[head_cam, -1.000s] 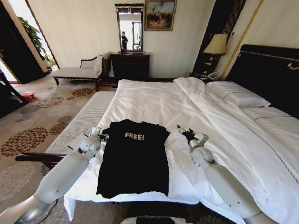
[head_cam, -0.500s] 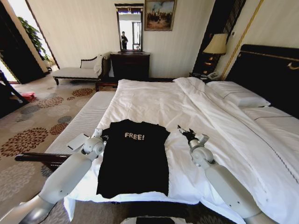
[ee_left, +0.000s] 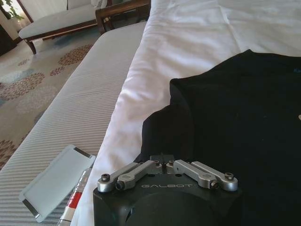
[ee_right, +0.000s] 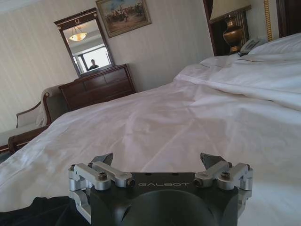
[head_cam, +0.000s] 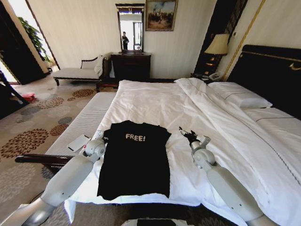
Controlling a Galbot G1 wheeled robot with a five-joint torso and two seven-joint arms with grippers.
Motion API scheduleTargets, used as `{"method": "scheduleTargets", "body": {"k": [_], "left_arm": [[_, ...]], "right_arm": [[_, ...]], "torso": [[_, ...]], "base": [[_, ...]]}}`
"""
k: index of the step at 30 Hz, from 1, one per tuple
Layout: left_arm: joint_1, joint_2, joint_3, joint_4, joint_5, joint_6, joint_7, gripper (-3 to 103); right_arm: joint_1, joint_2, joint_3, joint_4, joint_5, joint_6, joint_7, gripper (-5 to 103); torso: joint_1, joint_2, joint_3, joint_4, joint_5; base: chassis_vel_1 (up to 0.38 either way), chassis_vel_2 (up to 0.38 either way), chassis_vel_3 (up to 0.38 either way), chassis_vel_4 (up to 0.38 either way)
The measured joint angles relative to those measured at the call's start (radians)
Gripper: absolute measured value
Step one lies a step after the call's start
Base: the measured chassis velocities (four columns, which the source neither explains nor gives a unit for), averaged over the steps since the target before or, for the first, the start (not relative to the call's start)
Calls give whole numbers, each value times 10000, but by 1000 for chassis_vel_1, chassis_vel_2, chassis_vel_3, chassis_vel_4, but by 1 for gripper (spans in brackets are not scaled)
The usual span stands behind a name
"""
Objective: Fold the clothes on the bed.
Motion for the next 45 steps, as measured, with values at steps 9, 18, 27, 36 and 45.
{"method": "scheduleTargets", "body": {"k": [9,18,27,36,45], "left_arm": [[142,53,-159,-209,-9,-1,-2,0],[324,47,-326,-302,-43,-1,5,0],[-10,-37,-259,-458,-1386,-1,-280,23],[-386,-198,-65,70,-2259,-2,-650,49],[-343,-263,-66,295,-2117,-1,-629,85]], "right_arm": [[-7,-6,18,18,-1,0,0,100],[-29,0,17,56,-5,0,8,100],[-124,4,67,118,-5,-1,39,100],[-186,9,107,125,-5,-24,66,100],[-145,0,106,55,0,-41,77,100]], "torso": [[0,0,0,0,0],[0,0,0,1,0],[0,0,0,0,0],[1,0,0,0,-1],[0,0,0,1,-2]], "base": [[0,0,0,0],[0,0,0,0],[0,0,0,0],[0,0,0,0],[0,0,0,0]]}}
